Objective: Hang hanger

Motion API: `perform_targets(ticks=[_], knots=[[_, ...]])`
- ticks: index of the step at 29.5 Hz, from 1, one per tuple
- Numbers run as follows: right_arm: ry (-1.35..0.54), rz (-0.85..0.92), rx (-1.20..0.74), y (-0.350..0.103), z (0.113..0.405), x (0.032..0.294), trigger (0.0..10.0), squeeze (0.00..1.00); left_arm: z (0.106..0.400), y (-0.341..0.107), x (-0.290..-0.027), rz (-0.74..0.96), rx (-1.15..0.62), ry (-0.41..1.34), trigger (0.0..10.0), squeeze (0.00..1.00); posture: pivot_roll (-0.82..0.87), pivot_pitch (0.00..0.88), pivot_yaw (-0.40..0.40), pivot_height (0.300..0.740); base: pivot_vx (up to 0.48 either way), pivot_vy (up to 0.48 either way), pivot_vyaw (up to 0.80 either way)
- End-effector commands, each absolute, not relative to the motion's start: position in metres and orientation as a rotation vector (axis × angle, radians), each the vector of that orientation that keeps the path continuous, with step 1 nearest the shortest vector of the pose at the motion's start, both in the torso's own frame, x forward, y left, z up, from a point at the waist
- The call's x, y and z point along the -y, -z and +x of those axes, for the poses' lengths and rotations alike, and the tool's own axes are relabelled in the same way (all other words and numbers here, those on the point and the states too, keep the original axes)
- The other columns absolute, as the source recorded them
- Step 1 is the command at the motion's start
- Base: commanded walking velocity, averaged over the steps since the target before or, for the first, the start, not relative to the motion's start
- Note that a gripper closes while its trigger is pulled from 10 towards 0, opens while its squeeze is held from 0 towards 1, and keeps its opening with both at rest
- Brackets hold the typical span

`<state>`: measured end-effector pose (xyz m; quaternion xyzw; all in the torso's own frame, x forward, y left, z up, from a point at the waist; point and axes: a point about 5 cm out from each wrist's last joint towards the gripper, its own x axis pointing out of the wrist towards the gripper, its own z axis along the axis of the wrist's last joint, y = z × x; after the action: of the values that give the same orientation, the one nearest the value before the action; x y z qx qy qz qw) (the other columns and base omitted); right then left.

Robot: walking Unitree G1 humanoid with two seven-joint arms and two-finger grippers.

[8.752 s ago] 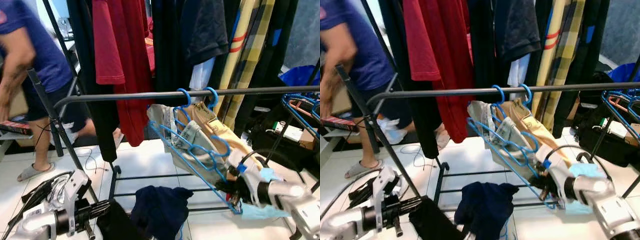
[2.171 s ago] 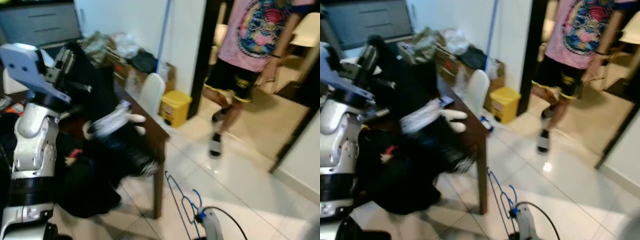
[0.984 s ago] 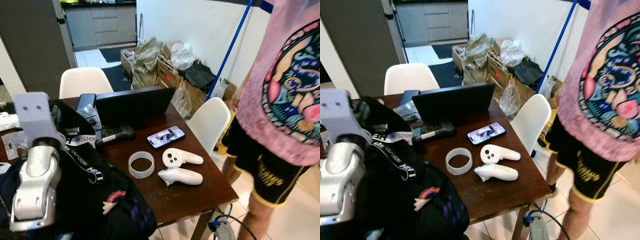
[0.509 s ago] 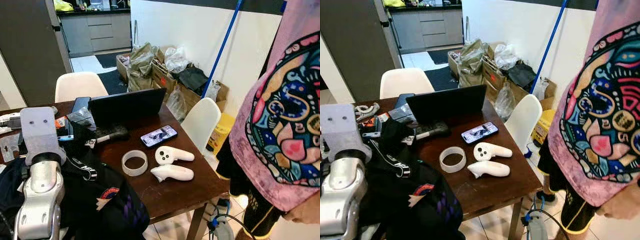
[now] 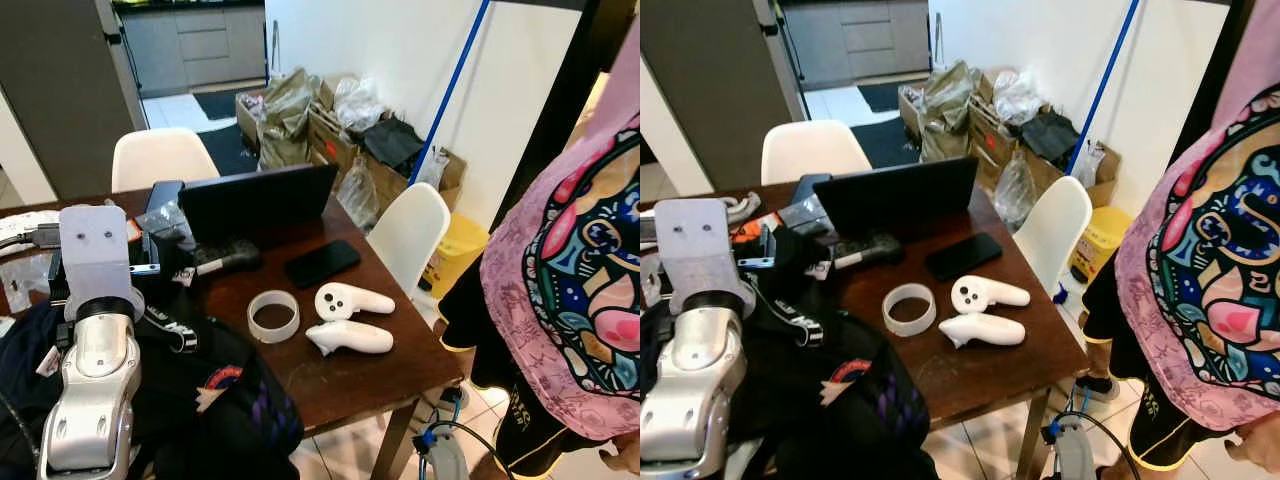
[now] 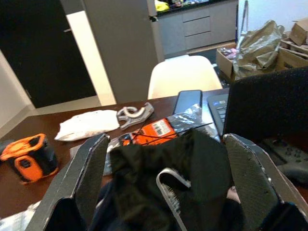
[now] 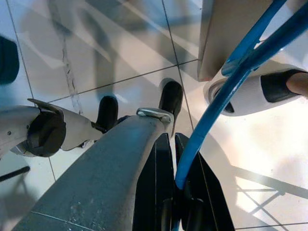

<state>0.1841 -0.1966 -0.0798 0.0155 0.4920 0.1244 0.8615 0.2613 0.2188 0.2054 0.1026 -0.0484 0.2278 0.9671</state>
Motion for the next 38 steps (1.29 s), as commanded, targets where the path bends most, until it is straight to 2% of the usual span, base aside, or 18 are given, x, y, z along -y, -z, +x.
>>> perform_targets(ticks=[1, 24, 30, 32, 33, 36, 38], knots=[[-0.301, 0.025, -1.013, 0.079, 0.187, 0.189, 10.0, 0.0, 0.262, -0.203, -0.217, 0.222, 0.081, -0.462, 10.0, 0.0, 0.06, 0.0, -0.006, 0.74, -0.48, 0.0, 0.0], [-0.298, 0.023, -1.018, 0.079, 0.187, 0.189, 10.0, 0.0, 0.274, -0.196, -0.203, 0.173, 0.067, -0.359, 10.0, 0.0, 0.05, 0.0, -0.004, 0.74, -0.48, 0.0, 0.0], [-0.296, 0.022, -1.023, 0.079, 0.186, 0.189, 10.0, 0.0, 0.281, -0.176, -0.197, 0.143, -0.001, -0.284, 10.0, 0.0, 0.04, 0.0, -0.002, 0.74, -0.48, 0.0, 0.0], [-0.293, 0.017, -1.028, 0.08, 0.186, 0.189, 10.0, 0.0, 0.286, -0.147, -0.195, 0.123, -0.093, -0.22, 10.0, 0.0, 0.04, 0.0, -0.004, 0.74, -0.437, 0.0, 0.0], [-0.293, 0.017, -1.028, 0.08, 0.186, 0.189, 10.0, 0.0, 0.286, -0.147, -0.195, 0.123, -0.093, -0.22, 10.0, 0.0, 0.04, 0.0, -0.004, 0.74, -0.394, 0.0, 0.0], [-0.296, -0.007, -1.038, 0.08, 0.186, 0.19, 10.0, 0.0, 0.291, -0.109, -0.197, 0.104, -0.194, -0.162, 10.0, 0.0, 0.04, 0.0, -0.007, 0.74, 0.0, 0.0, -0.61], [-0.296, -0.007, -1.038, 0.08, 0.186, 0.19, 10.0, 0.0, 0.291, -0.109, -0.197, 0.104, -0.194, -0.162, 10.0, 0.0, 0.04, 0.0, -0.007, 0.74, 0.0, 0.0, -0.8]])
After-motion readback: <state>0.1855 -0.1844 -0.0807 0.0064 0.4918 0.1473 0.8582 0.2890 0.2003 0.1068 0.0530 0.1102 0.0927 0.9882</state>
